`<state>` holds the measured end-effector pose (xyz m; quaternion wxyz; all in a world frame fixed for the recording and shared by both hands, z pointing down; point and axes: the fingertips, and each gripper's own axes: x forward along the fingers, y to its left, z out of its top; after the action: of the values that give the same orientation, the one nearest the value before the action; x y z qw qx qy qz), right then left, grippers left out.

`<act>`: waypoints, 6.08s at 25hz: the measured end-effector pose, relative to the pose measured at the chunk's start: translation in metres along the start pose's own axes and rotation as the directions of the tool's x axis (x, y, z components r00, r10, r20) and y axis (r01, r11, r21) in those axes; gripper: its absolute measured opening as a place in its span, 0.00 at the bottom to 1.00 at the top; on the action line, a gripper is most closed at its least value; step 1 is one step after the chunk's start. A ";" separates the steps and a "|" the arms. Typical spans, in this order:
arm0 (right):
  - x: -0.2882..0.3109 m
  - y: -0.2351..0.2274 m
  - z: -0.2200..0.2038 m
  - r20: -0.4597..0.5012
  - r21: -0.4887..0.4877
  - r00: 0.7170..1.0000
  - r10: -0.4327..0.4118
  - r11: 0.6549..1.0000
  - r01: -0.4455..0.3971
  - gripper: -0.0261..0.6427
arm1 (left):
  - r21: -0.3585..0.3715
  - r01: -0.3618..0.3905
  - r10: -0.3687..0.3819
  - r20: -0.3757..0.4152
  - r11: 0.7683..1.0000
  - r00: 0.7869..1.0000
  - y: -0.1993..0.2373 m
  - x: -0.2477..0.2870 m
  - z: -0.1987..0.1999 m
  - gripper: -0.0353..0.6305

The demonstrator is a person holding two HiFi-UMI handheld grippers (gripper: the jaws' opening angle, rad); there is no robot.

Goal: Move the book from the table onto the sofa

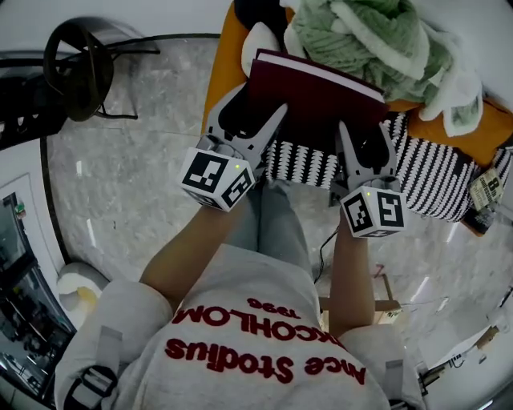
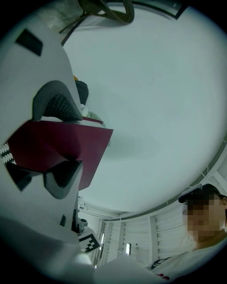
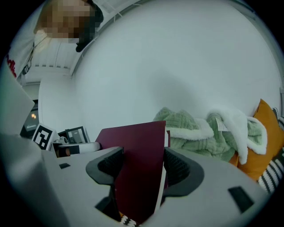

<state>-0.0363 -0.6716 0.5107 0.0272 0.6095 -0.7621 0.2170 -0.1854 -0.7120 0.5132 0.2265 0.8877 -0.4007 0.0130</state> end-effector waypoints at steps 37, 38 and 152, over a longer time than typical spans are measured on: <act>0.107 -0.183 -0.455 -0.510 0.262 0.860 -0.005 0.952 0.160 0.50 | -0.268 -0.238 0.062 -0.534 0.934 0.843 0.141 0.105 -0.472 0.47; 0.108 -0.184 -0.455 -0.505 0.268 0.863 -0.003 0.950 0.160 0.50 | -0.271 -0.238 0.059 -0.536 0.933 0.842 0.142 0.107 -0.473 0.47; -0.445 -0.010 0.039 0.482 0.174 0.623 -0.616 0.764 0.621 0.09 | 0.249 0.713 -0.692 -0.179 0.655 0.699 -0.338 -0.079 -0.027 0.09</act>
<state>0.0956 -0.2788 0.3425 -0.1006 0.8682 -0.4854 0.0209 0.0070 -0.4503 0.3890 0.0902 0.9957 -0.0115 0.0151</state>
